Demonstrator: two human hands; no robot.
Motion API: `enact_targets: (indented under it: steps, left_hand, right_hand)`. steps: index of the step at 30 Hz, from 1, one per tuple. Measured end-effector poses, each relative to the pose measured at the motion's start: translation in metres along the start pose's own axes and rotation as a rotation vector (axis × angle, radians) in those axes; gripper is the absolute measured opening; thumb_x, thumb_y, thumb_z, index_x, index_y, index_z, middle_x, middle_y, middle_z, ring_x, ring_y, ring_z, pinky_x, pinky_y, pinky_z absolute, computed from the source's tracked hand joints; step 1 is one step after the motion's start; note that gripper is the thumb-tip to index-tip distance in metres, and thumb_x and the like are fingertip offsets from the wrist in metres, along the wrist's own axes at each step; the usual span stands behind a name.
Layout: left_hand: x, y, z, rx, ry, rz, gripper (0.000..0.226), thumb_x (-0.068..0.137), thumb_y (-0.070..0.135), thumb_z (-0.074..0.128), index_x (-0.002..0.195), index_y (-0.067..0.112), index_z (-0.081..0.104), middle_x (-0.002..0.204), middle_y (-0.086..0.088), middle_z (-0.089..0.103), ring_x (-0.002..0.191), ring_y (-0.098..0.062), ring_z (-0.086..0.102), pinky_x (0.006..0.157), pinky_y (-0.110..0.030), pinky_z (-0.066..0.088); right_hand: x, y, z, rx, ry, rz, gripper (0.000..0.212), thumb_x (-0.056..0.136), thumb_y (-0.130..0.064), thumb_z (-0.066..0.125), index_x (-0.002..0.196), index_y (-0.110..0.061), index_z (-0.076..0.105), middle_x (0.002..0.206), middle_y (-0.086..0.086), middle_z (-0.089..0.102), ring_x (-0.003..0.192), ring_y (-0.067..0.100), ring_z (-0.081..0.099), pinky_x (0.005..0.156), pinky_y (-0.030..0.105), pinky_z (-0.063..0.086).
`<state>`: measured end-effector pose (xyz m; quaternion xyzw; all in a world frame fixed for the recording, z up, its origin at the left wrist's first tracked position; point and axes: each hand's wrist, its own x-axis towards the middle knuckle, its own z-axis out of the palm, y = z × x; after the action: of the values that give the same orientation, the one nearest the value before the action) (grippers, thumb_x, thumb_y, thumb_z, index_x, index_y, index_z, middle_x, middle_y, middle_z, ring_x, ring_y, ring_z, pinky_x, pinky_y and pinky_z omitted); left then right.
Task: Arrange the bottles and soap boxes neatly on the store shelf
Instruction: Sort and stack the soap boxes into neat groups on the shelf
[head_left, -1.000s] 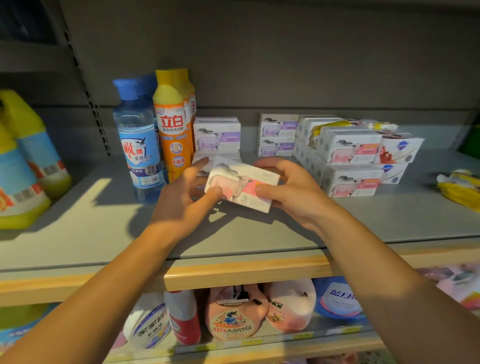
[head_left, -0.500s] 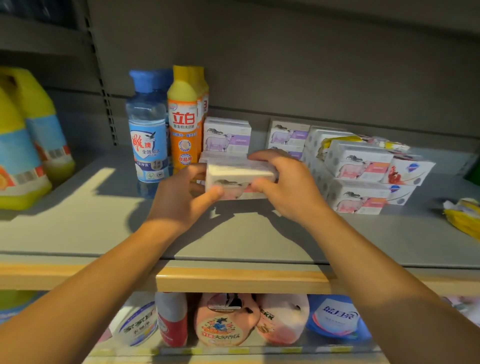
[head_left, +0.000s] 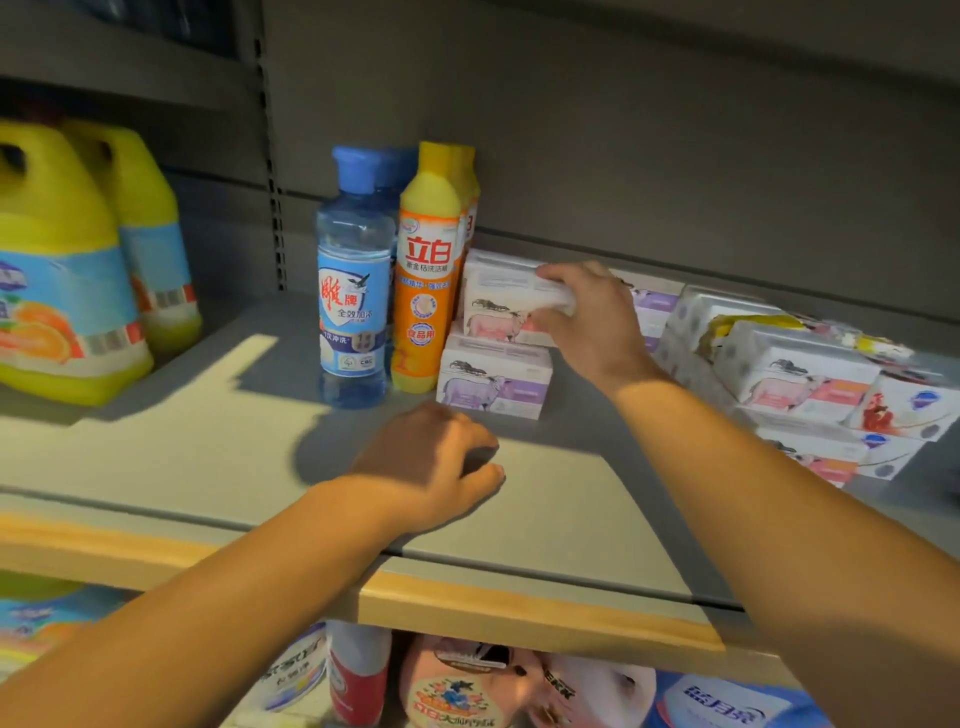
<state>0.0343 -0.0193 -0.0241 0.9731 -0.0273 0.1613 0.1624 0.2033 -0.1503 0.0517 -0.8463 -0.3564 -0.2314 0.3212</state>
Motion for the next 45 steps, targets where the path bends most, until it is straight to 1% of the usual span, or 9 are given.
enact_targets:
  steps: [3,7,16,30,33,36,38,41,45]
  left_hand:
    - [0.001,0.0,0.001,-0.012,0.022,0.001,0.038,0.088,0.051,0.057,0.111,0.023,0.068,0.109,0.008,0.069,0.101,-0.015,0.058,0.085,-0.032,0.05]
    - [0.002,0.0,0.002,-0.008,0.048,-0.004,0.038,0.087,0.051,0.058,0.115,0.026,0.067,0.112,0.009,0.069,0.106,-0.015,0.056,0.087,-0.031,0.049]
    - [0.005,-0.003,0.006,-0.041,0.07,-0.009,0.037,0.085,0.05,0.059,0.113,0.028,0.068,0.109,0.011,0.068,0.102,-0.013,0.055,0.085,-0.033,0.051]
    - [0.005,-0.004,0.006,-0.069,0.076,-0.015,0.037,0.084,0.049,0.061,0.114,0.028,0.068,0.11,0.012,0.069,0.102,-0.011,0.056,0.086,-0.034,0.052]
    - [0.005,-0.004,0.006,-0.057,0.071,-0.011,0.038,0.085,0.049,0.06,0.116,0.029,0.068,0.11,0.011,0.069,0.104,-0.011,0.055,0.087,-0.033,0.05]
    - [0.005,-0.004,0.004,-0.063,0.044,-0.018,0.039,0.085,0.051,0.06,0.116,0.029,0.067,0.11,0.01,0.069,0.104,-0.011,0.055,0.088,-0.033,0.05]
    - [0.006,-0.004,0.003,-0.124,0.045,-0.05,0.036,0.085,0.051,0.06,0.113,0.029,0.068,0.108,0.009,0.069,0.101,-0.011,0.058,0.087,-0.034,0.051]
    - [0.012,-0.005,0.001,-0.166,0.066,-0.074,0.03,0.086,0.048,0.062,0.107,0.027,0.07,0.101,0.009,0.07,0.094,-0.012,0.062,0.082,-0.033,0.052]
    - [0.025,-0.007,-0.002,-0.13,0.071,0.004,0.026,0.085,0.041,0.062,0.078,0.016,0.063,0.073,0.004,0.063,0.071,-0.014,0.056,0.066,-0.031,0.047]
  right_hand:
    - [0.003,0.009,0.015,-0.086,-0.012,-0.016,0.048,0.086,-0.024,0.072,0.133,-0.017,0.06,0.128,0.008,0.049,0.12,0.027,0.048,0.105,0.028,0.037]
    - [0.0,0.018,0.024,-0.078,-0.001,-0.005,0.054,0.086,-0.027,0.07,0.137,-0.026,0.055,0.128,0.004,0.044,0.115,0.028,0.052,0.099,0.042,0.046]
    - [0.007,0.014,0.036,-0.078,0.016,0.004,0.055,0.086,-0.026,0.07,0.139,-0.025,0.053,0.142,0.008,0.043,0.128,0.027,0.047,0.103,0.034,0.041]
    - [0.02,0.008,0.04,-0.101,0.025,0.058,0.054,0.088,-0.02,0.066,0.14,-0.024,0.052,0.142,0.007,0.046,0.12,0.024,0.052,0.1,0.025,0.038]
    - [0.019,0.009,0.039,-0.104,-0.006,0.05,0.058,0.087,-0.026,0.066,0.142,-0.024,0.049,0.143,0.006,0.044,0.122,0.025,0.051,0.099,0.028,0.04]
    - [0.014,0.019,0.032,0.021,0.014,0.119,0.062,0.089,-0.04,0.064,0.145,-0.023,0.042,0.145,0.006,0.041,0.126,0.025,0.049,0.103,0.034,0.039]
    - [0.011,0.034,0.024,0.043,0.066,0.185,0.061,0.091,-0.042,0.06,0.144,-0.019,0.041,0.146,0.008,0.041,0.129,0.027,0.047,0.104,0.036,0.038]
    - [0.015,0.063,0.008,-0.071,0.078,0.258,0.061,0.088,-0.036,0.062,0.142,-0.014,0.044,0.144,0.012,0.043,0.132,0.031,0.044,0.106,0.036,0.036]
    - [0.033,0.095,-0.006,-0.233,0.019,0.273,0.058,0.086,-0.034,0.065,0.138,-0.012,0.048,0.137,0.018,0.048,0.125,0.039,0.046,0.102,0.039,0.039]
